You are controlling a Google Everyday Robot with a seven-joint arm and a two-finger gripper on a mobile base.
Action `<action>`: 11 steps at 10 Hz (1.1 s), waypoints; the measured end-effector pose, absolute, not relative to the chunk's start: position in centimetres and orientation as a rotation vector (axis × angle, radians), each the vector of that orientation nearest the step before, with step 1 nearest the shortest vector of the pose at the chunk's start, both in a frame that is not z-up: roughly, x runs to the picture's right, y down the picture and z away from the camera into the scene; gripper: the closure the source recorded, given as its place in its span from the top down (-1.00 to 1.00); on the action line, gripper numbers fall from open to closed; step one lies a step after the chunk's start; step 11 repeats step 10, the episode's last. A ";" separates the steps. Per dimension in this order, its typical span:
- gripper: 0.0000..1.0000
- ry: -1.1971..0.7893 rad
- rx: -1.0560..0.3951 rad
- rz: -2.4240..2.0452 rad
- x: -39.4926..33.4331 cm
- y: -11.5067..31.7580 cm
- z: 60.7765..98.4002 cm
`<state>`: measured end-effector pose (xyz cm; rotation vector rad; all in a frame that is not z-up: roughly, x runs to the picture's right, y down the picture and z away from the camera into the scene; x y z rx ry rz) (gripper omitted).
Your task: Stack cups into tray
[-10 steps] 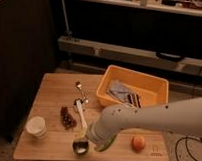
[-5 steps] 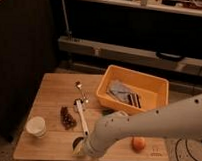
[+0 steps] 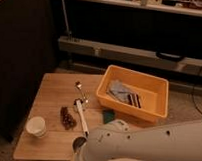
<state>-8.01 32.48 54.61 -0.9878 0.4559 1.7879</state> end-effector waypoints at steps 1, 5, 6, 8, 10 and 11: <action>0.33 0.466 -0.982 1.791 -8.0 32.1 55.1; 0.36 0.492 -0.953 1.836 -6.7 31.0 60.1; 0.36 0.493 -0.952 1.842 -6.6 30.8 61.6; 0.36 0.494 -0.946 1.854 -5.7 29.8 66.3; 0.14 0.492 -0.938 1.869 -4.4 28.4 71.5; 0.14 0.492 -0.938 1.869 -4.4 28.4 71.5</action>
